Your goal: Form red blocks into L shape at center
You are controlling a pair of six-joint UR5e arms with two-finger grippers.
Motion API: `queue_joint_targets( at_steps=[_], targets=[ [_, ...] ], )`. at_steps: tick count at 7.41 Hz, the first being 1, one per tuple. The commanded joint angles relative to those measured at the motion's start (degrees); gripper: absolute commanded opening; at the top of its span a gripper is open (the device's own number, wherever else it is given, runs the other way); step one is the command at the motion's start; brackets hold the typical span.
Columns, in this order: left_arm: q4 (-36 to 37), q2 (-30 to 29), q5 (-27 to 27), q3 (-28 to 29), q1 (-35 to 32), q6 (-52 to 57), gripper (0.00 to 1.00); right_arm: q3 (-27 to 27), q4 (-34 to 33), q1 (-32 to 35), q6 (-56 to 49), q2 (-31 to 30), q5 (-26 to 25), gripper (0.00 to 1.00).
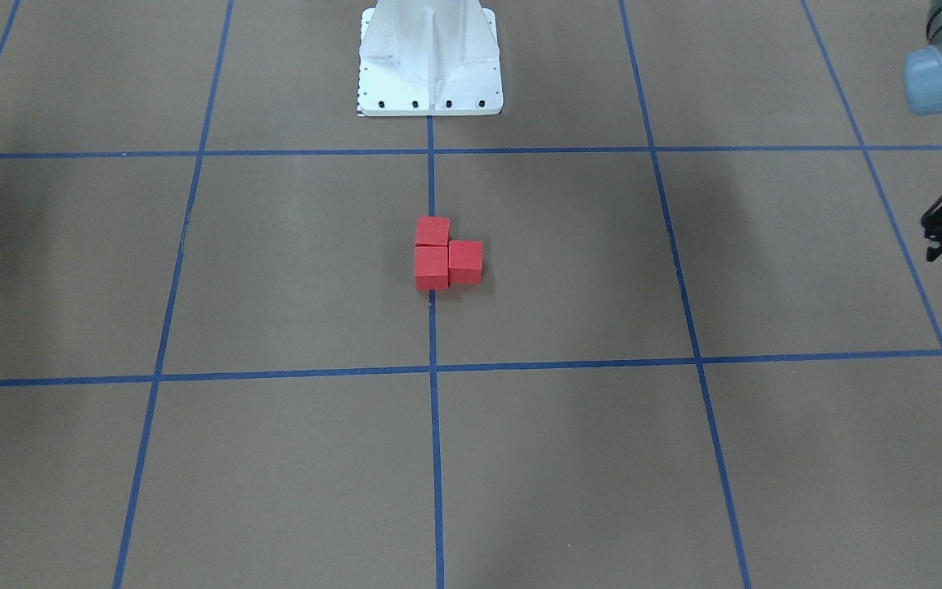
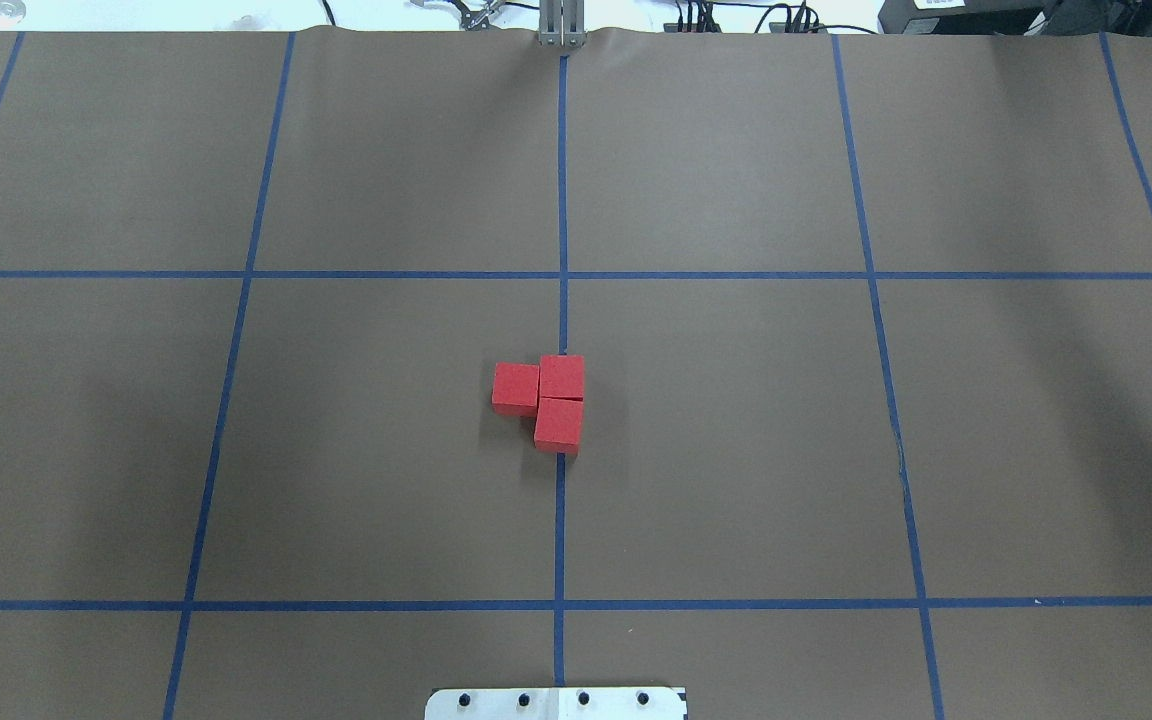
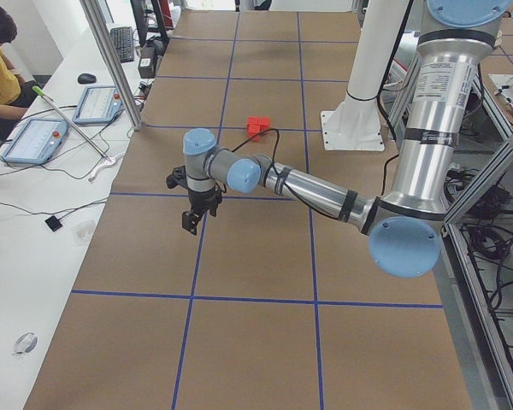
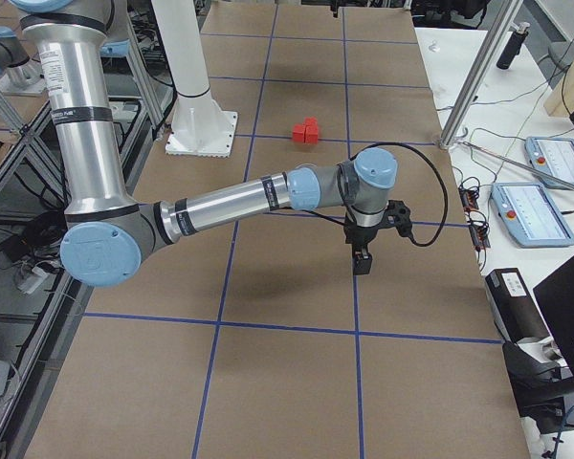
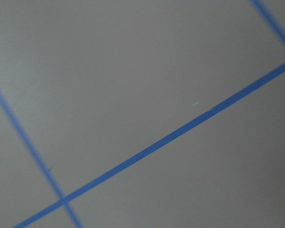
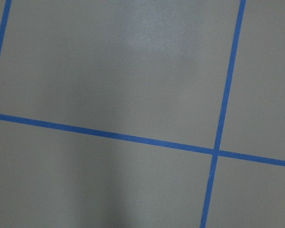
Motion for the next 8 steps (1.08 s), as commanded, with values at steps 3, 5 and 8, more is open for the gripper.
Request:
queue_joint_targets(
  at_steps=[3,5,8],
  targets=[
    [0.81,11.95,-9.37,-2.57,-13.99,8.62,1.00,0.01,0.00,1.39,-0.46,-2.99,-0.12,1.00],
    [0.38,12.68,-9.03,-2.67,-13.84,8.62,1.00,0.01,0.09,1.83,-0.37,-4.31,-0.03,1.00],
    [0.20,12.68,-9.11,-2.59,-13.75,8.70,1.00,-0.07,0.00,3.41,-0.20,-6.76,-0.12,1.00]
  ],
)
